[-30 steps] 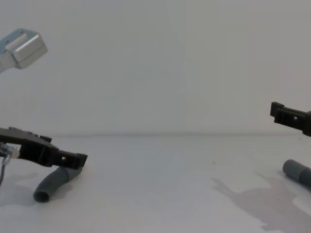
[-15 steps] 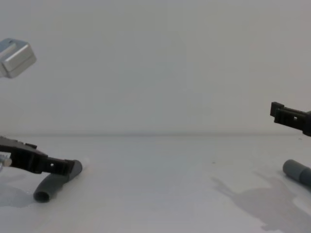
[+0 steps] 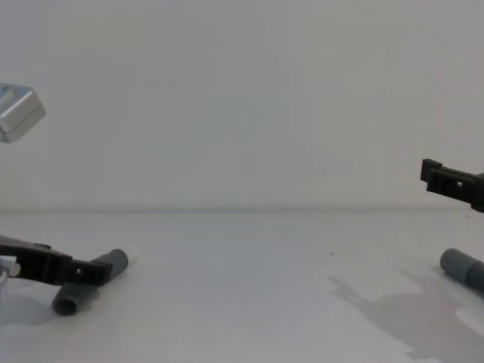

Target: Use both hands to pick up one end of the pipe from the table, align the ends, and insert them.

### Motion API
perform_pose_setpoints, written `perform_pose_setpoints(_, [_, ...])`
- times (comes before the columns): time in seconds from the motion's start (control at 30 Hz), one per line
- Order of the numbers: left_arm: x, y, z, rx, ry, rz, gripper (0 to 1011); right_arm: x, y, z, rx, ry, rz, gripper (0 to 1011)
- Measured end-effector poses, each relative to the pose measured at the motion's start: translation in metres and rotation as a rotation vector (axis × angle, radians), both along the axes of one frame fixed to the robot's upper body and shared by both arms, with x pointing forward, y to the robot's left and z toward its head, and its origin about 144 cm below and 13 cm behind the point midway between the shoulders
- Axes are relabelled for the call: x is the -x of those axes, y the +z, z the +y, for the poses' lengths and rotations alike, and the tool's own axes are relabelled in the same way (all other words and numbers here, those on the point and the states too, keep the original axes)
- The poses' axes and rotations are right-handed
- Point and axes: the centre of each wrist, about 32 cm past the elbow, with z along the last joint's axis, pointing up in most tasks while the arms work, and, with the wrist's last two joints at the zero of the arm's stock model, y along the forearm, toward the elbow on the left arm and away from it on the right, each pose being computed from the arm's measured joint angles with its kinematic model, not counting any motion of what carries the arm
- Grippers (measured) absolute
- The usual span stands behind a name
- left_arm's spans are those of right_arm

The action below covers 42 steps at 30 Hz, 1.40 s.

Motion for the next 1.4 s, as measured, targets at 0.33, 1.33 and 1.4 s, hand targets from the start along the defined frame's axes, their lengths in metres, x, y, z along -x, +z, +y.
perform_pose_setpoints(0.33, [-0.006,-0.006,0.0,0.052,0.016,0.027,1001,0.0,0.0,0.0,0.0,0.0,0.0,1000])
perform_pose_setpoints(1.33, [-0.024,-0.006,-0.002,0.054,-0.013,0.097,1001,0.0,0.0,0.0,0.0,0.0,0.0,1000])
perform_pose_setpoints(1.4, [-0.025,-0.006,-0.002,0.052,-0.015,0.099,1001,0.0,0.0,0.0,0.0,0.0,0.0,1000])
